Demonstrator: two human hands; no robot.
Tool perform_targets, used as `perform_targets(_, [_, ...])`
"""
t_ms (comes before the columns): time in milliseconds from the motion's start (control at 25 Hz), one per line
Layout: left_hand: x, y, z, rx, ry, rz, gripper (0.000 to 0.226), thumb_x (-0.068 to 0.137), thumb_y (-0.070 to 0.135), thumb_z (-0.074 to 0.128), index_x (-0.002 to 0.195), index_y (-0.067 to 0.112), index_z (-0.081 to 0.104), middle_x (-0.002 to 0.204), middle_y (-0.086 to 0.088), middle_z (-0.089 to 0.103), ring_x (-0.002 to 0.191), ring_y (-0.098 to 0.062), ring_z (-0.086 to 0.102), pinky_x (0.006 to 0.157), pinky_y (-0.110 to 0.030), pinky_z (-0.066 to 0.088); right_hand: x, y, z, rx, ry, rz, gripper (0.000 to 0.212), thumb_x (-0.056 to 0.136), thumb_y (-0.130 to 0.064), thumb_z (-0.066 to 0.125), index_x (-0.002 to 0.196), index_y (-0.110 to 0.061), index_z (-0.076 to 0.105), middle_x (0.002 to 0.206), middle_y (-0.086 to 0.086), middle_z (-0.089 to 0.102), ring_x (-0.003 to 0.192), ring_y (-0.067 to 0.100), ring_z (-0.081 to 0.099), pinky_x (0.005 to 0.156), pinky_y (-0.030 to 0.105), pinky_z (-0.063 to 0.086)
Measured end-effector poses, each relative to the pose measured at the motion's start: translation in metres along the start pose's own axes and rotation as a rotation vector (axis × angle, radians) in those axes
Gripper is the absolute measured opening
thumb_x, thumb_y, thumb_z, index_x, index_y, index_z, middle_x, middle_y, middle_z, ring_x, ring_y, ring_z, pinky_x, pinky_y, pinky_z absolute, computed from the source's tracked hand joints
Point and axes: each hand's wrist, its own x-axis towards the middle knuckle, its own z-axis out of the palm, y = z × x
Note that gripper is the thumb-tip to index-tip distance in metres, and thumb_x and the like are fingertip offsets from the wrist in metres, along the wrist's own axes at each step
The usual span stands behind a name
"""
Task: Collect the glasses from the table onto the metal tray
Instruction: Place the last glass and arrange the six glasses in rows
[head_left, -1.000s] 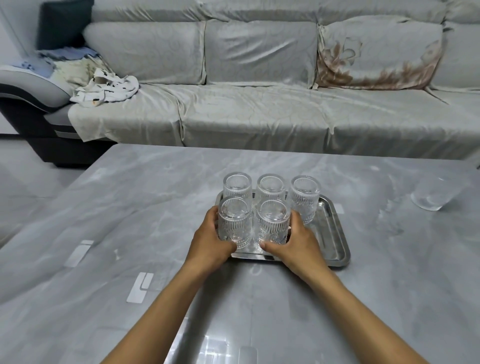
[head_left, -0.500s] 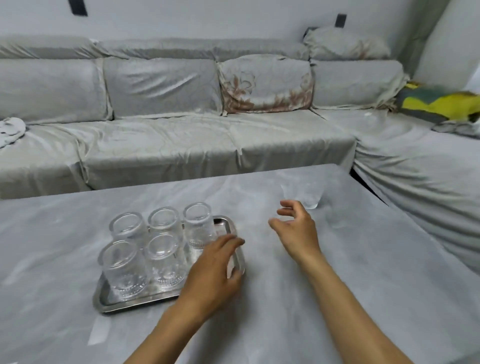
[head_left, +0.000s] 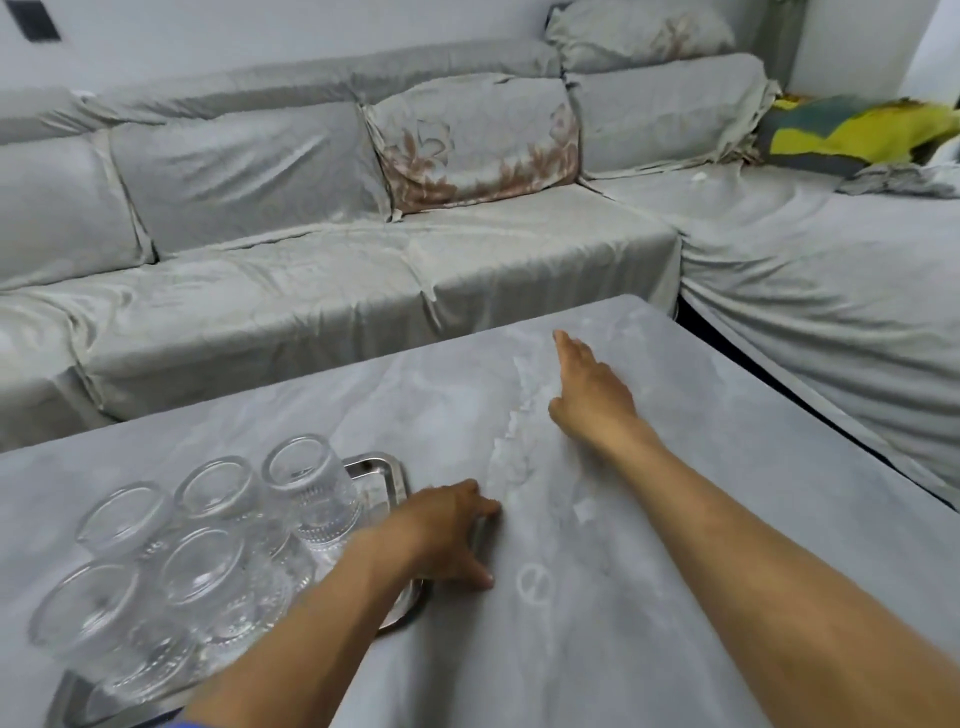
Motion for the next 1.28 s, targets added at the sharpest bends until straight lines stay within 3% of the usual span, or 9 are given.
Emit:
perform_targets(240, [-0.014,0.003,0.001,0.003,-0.005,-0.033,0.076,0.076,0.049,0.07,0.142,0.027,0.04,0.148,-0.005,0.04,0.134,-0.028,0.043,0.117,-0.045,0.017,-0.008,0.005,0.01,0.094,0.169,0.008,0.011,0.094,-0.014,0.053,0.094,-0.005,0.06,0.11,0.015,0.058,0.081,0.033,0.058,0.07,0.037,0.043])
perform_targets(400, [-0.044,0.016,0.016,-0.168,0.298,-0.051,0.052,0.076,0.027,0.069,0.124,0.015,0.055,0.125,-0.01,0.062,0.115,-0.033,0.058,0.097,-0.037,0.041,-0.067,-0.023,0.004,0.337,0.268,-0.05,0.013,0.09,-0.024,0.062,0.083,-0.013,0.062,0.093,0.006,0.064,0.075,0.021,0.054,0.069,0.032,0.037])
perform_targets(600, [-0.117,0.019,0.031,-1.34,0.817,-0.223,0.091,0.068,0.032,0.084,0.144,0.032,0.034,0.128,0.009,0.06,0.11,0.0,0.061,0.094,-0.023,0.051,-0.144,-0.1,-0.018,1.251,-0.078,0.197,0.017,0.089,-0.023,0.065,0.075,-0.015,0.066,0.07,0.002,0.065,0.044,0.011,0.058,0.05,0.029,0.053])
perform_targets(720, [-0.156,-0.001,0.019,-1.389,0.964,-0.117,0.085,0.057,0.029,0.092,0.13,0.033,0.048,0.123,0.004,0.065,0.11,-0.007,0.065,0.098,-0.032,0.052,-0.174,-0.135,-0.018,1.571,-0.405,0.326,0.021,0.091,-0.025,0.061,0.073,-0.015,0.066,0.059,0.0,0.062,0.041,0.013,0.051,0.043,0.03,0.051])
perform_targets(840, [-0.187,-0.024,0.009,-1.182,1.118,-0.142,0.075,0.053,0.028,0.092,0.115,0.034,0.052,0.113,0.009,0.065,0.102,-0.004,0.064,0.094,-0.032,0.052,-0.193,-0.161,0.0,1.318,-0.305,0.167,0.011,0.092,-0.02,0.059,0.103,-0.017,0.059,0.083,0.001,0.065,0.052,0.015,0.059,0.05,0.032,0.054])
perform_targets(960, [-0.203,-0.044,0.002,-1.082,1.128,-0.224,0.073,0.049,0.032,0.088,0.11,0.04,0.048,0.104,0.013,0.066,0.096,-0.005,0.066,0.088,-0.036,0.055,-0.201,-0.178,0.014,0.741,-0.127,-0.311,0.07,0.074,-0.014,0.07,0.135,-0.035,0.041,0.125,-0.013,0.055,0.104,0.011,0.057,0.087,0.028,0.048])
perform_targets(1040, [-0.21,-0.054,-0.001,-1.078,1.072,-0.189,0.073,0.05,0.031,0.087,0.111,0.041,0.049,0.103,0.011,0.068,0.096,-0.007,0.068,0.087,-0.039,0.057,-0.203,-0.193,0.022,0.646,-0.091,-0.465,0.078,0.063,-0.022,0.078,0.133,-0.033,0.045,0.126,-0.016,0.055,0.116,0.009,0.047,0.093,0.025,0.041])
perform_targets(1200, [-0.226,-0.077,-0.004,-1.154,0.892,-0.07,0.065,0.062,0.039,0.083,0.121,0.038,0.056,0.116,0.013,0.067,0.106,-0.004,0.065,0.087,-0.027,0.056,-0.19,-0.202,0.038,0.595,-0.021,-0.384,0.074,0.052,-0.041,0.086,0.117,-0.025,0.054,0.112,-0.006,0.064,0.101,0.015,0.057,0.081,0.029,0.047])
perform_targets(1280, [-0.24,-0.101,0.005,-1.227,1.081,-0.09,0.04,0.071,0.035,0.076,0.109,0.034,0.066,0.107,0.006,0.073,0.098,-0.006,0.068,0.078,-0.02,0.055,-0.181,-0.189,0.043,0.652,-0.044,-0.267,0.073,0.051,-0.045,0.087,0.113,-0.028,0.054,0.107,-0.008,0.066,0.095,0.016,0.062,0.08,0.033,0.051])
